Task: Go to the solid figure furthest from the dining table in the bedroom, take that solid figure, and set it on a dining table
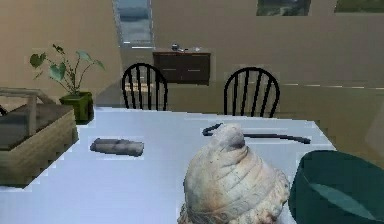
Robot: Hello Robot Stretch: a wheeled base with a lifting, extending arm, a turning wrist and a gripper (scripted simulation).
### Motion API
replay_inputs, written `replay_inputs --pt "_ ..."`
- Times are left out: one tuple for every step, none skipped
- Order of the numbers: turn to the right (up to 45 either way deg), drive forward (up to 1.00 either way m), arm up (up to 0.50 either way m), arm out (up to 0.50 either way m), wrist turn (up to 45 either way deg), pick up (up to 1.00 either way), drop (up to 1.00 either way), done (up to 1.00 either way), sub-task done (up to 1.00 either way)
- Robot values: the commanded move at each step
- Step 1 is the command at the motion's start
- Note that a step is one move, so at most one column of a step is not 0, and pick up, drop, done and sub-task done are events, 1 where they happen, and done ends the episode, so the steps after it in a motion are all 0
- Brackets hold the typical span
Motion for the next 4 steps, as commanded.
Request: replay_inputs --pt "12.0 0.00 0.00 0.00 0.0 0.00 0.00 0.00 0.00" --pt "-6.0 0.00 0.00 0.00 0.0 0.00 0.00 0.00 0.00" --pt "-6.0 0.00 0.00 0.00 0.0 0.00 0.00 0.00 0.00" --pt "-15.0 0.00 0.00 0.00 0.0 0.00 0.00 0.00 0.00"
